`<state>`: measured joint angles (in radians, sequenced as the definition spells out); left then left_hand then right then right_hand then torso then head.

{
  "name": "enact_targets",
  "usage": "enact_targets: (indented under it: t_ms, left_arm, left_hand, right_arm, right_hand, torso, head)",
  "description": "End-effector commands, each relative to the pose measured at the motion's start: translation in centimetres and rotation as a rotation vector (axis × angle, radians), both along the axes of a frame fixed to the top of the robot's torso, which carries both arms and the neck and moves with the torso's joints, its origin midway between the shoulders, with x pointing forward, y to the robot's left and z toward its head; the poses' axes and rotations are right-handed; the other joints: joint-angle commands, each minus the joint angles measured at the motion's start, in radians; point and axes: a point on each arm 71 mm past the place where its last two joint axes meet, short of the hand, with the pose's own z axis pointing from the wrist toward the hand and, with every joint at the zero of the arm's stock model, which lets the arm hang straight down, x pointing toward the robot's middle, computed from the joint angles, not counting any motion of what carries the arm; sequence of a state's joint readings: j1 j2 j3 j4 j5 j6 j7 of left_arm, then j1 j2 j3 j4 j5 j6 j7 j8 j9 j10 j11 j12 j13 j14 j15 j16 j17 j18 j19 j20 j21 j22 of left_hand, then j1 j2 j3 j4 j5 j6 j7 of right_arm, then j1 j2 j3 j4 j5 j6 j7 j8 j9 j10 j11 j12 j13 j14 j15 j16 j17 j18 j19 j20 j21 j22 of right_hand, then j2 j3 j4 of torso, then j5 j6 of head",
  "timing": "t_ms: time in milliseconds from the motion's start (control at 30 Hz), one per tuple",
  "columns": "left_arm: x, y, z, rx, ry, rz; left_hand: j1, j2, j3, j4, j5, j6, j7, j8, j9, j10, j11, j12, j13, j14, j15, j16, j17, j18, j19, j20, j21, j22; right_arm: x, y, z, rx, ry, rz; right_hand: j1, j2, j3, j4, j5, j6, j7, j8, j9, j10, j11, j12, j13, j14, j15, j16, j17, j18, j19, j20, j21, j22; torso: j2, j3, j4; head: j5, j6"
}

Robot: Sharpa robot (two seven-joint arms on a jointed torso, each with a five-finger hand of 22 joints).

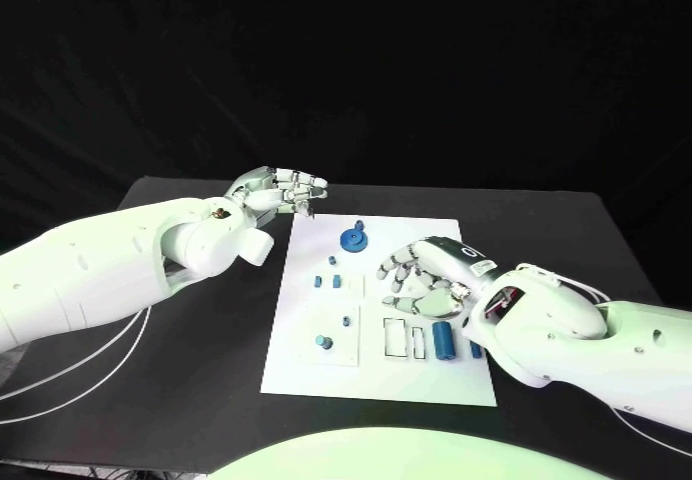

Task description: Assemble the parts on the task board

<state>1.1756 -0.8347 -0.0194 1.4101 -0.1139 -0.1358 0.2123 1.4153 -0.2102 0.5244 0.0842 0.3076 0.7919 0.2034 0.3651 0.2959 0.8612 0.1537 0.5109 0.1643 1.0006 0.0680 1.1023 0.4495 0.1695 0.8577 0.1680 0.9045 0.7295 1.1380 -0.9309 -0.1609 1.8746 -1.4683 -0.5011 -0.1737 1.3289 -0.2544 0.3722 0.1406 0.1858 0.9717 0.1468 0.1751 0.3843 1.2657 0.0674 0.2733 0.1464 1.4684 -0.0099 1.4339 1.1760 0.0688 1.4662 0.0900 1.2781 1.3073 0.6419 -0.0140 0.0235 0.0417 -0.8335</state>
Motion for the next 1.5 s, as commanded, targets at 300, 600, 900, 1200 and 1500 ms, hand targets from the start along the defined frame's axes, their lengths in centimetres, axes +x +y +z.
enact_targets:
  t_ms: [300,600,900,1200,1500]
  left_arm:
    - [-0.6,-0.1,0.2,-0.025,-0.013,-0.016]
    - [-0.8,-0.2,0.2,-0.031,-0.014,-0.021]
    - [-1.0,-0.3,0.2,-0.032,-0.011,-0.025]
    - [-1.0,-0.1,0.1,-0.030,-0.008,-0.024]
    - [-1.1,0.0,0.1,-0.029,-0.005,-0.024]
  left_hand:
    - [-0.003,0.007,-0.005,0.000,0.003,-0.010,0.021,0.004,0.001,-0.008,0.001,0.003,-0.002,-0.003,0.007,-0.003,-0.001,0.015,0.005,0.000,-0.004,-0.002]
    - [-0.004,0.007,-0.006,0.000,0.003,-0.010,0.021,0.004,0.001,-0.008,0.001,0.004,-0.002,-0.004,0.007,-0.003,-0.001,0.015,0.005,0.000,-0.005,-0.002]
    - [-0.004,0.007,-0.006,0.000,0.003,-0.010,0.021,0.004,0.001,-0.008,0.001,0.004,-0.002,-0.004,0.007,-0.003,-0.001,0.015,0.005,0.000,-0.005,-0.002]
    - [-0.004,0.007,-0.006,0.000,0.003,-0.010,0.021,0.004,0.001,-0.008,0.001,0.004,-0.002,-0.004,0.007,-0.003,-0.001,0.015,0.005,0.000,-0.005,-0.002]
    - [-0.004,0.007,-0.006,0.000,0.003,-0.010,0.021,0.004,0.001,-0.008,0.001,0.004,-0.002,-0.004,0.007,-0.003,-0.001,0.015,0.005,0.000,-0.005,-0.002]
  right_arm:
    - [-0.5,-8.9,-1.3,-0.064,0.328,-0.284]
    - [-1.8,-10.7,-3.1,-0.131,0.381,-0.373]
    - [-2.4,-10.0,-5.0,-0.166,0.414,-0.388]
    - [-2.6,-9.2,-6.2,-0.200,0.437,-0.376]
    - [-2.8,-8.0,-7.1,-0.219,0.453,-0.349]
  right_hand:
    - [-0.016,0.066,-0.335,0.148,0.009,-0.085,-0.044,0.250,0.120,0.033,-0.045,0.708,0.783,0.053,-0.039,0.050,0.103,-0.038,0.064,-0.033,0.125,0.222]
    - [-0.057,0.119,-0.449,0.152,0.026,-0.081,-0.052,0.295,0.130,0.152,-0.051,1.028,1.145,0.067,-0.042,0.080,0.188,-0.048,0.077,-0.037,0.183,0.236]
    - [-0.088,0.138,-0.491,0.154,0.028,-0.078,-0.052,0.298,0.125,0.178,-0.051,1.084,1.211,0.072,-0.041,0.090,0.218,-0.052,0.082,-0.036,0.206,0.241]
    - [-0.112,0.146,-0.507,0.155,0.026,-0.070,-0.054,0.302,0.124,0.185,-0.052,1.096,1.227,0.073,-0.042,0.093,0.229,-0.054,0.085,-0.037,0.217,0.244]
    - [-0.127,0.151,-0.513,0.155,0.023,-0.058,-0.058,0.307,0.124,0.189,-0.055,1.104,1.236,0.074,-0.044,0.095,0.233,-0.055,0.086,-0.038,0.221,0.245]
  torso:
    - [-0.004,-0.0021,-0.0085]
    - [-0.006,-0.0030,-0.0096]
    - [-0.005,-0.0045,-0.0071]
    - [-0.006,-0.0040,-0.0089]
    - [-0.005,-0.0036,-0.0096]
  head:
    - [-0.075,-0.004]
    - [-0.095,-0.010]
    - [-0.094,-0.015]
    - [-0.090,-0.021]
    - [-0.087,-0.026]
